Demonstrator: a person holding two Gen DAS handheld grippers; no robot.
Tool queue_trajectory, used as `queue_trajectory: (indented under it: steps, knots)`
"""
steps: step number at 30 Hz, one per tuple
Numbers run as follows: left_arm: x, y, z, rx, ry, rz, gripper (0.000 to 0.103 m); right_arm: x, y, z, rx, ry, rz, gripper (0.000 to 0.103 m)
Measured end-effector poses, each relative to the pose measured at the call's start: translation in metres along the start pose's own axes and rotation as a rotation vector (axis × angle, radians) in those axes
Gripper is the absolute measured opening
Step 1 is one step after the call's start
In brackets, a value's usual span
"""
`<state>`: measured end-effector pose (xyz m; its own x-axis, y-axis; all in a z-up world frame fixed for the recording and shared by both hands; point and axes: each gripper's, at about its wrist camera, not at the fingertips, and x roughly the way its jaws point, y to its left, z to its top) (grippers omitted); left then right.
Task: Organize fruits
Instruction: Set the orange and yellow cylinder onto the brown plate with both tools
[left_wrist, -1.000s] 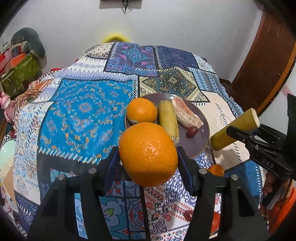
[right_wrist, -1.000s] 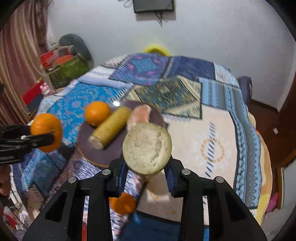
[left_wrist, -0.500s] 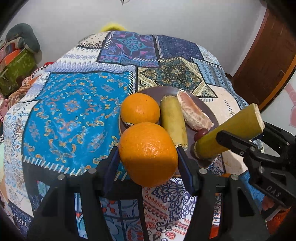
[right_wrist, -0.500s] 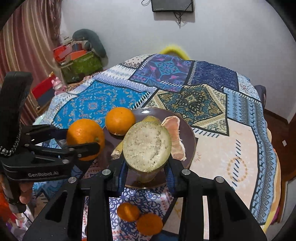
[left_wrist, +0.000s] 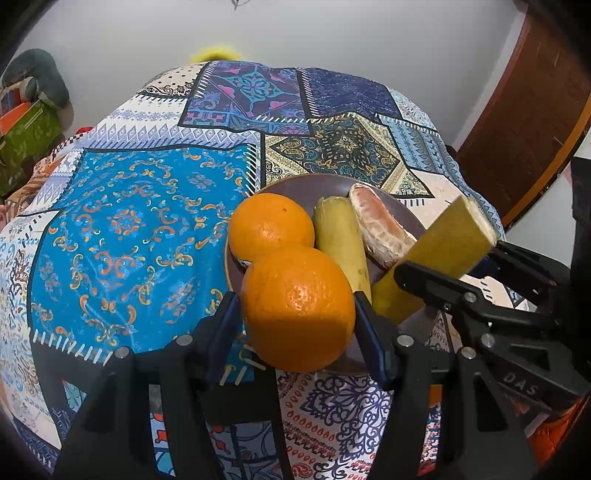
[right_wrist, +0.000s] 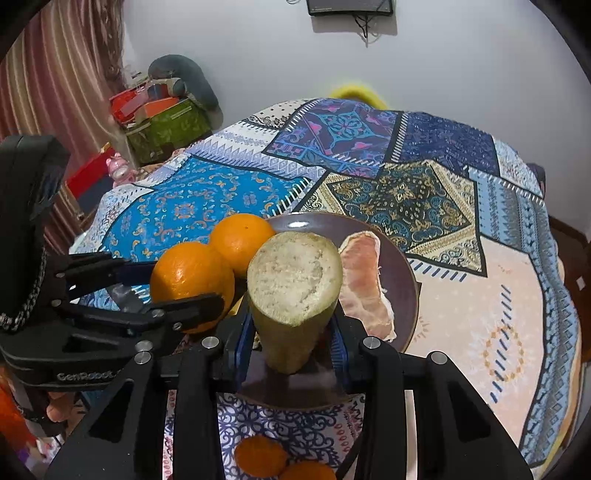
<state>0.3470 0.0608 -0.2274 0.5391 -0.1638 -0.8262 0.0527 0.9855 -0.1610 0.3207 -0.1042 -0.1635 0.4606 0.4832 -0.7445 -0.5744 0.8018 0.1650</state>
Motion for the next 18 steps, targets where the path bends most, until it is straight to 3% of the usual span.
queue_trajectory:
  steps: [15,17,18]
  knots:
    - [-0.041,0.002,0.004,0.005,-0.091,0.018,0.061,-0.004,-0.001,0.016,-0.018,-0.018,-0.044,0.036]
    - [-0.042,0.002,0.004,0.009,-0.094,0.023,0.061,-0.007,0.000,0.021,-0.026,-0.030,-0.055,0.040]
    - [-0.044,0.002,0.002,0.013,-0.096,0.029,0.061,-0.009,0.000,0.022,-0.027,-0.036,-0.059,0.046]
